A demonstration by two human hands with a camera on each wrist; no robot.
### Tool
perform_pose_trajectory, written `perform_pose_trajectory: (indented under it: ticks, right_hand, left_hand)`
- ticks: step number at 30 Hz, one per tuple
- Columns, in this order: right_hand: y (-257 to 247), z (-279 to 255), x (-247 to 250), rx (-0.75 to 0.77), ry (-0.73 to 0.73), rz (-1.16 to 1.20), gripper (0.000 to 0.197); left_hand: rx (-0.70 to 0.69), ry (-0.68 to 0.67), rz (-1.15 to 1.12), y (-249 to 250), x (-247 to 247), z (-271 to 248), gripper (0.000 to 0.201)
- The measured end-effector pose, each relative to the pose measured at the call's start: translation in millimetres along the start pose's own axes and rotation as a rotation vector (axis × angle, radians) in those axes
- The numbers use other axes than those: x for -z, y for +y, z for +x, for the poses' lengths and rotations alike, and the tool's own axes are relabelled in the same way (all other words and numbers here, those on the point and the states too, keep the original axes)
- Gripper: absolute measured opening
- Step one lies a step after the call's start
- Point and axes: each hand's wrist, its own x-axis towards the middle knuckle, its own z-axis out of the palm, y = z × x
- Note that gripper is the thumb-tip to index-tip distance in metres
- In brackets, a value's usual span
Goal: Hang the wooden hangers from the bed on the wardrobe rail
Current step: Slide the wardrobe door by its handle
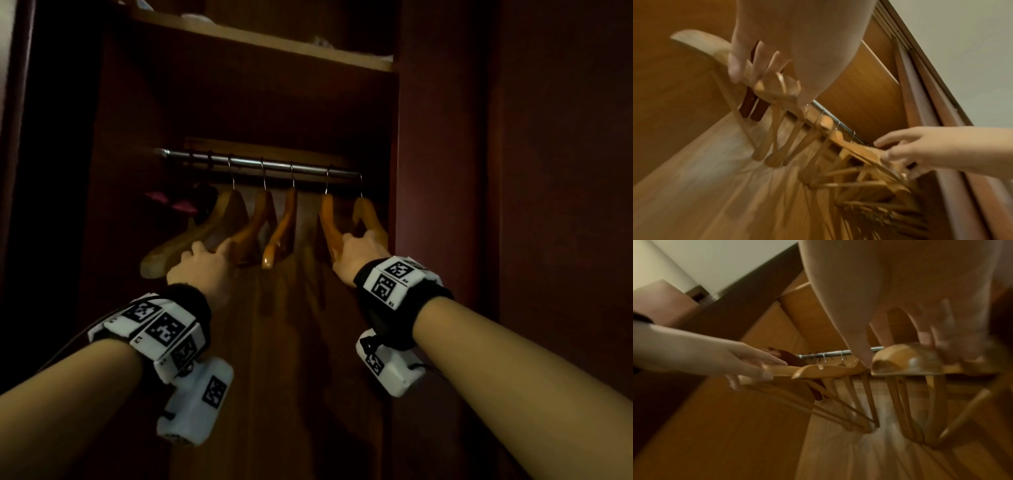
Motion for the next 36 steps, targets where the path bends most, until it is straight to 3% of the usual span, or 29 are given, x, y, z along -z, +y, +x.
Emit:
perform_pose_trajectory:
  ticks: [7,15,22,29,36]
  right_hand:
    - [30,-74,-20,0.167,0.012,0.002,0.050]
    - [94,-151,-66,0.191,-0.037,0.072,0.052]
    - [135,-192,-113,-0.098,-0.186,0.112,0.049]
    - [148,-224,-187,-0.412,-0.410,0.242,0.055]
    - [146,-219,-228,-0.594,-0.347,0.422,0.057]
  left_hand:
    - [-0.145,0.126,0.127,12,-21,-64,0.062]
    - [-0.501,0.201,0.283,65,-30,-119,0.064]
    - [-0.802,0.113,0.304,110,-52,-157,0.065]
    - [-1.184,-0.162,0.682,125,-121,-175,0.066]
    - [-1.199,-0.177,0.838,130,-171,-159,0.069]
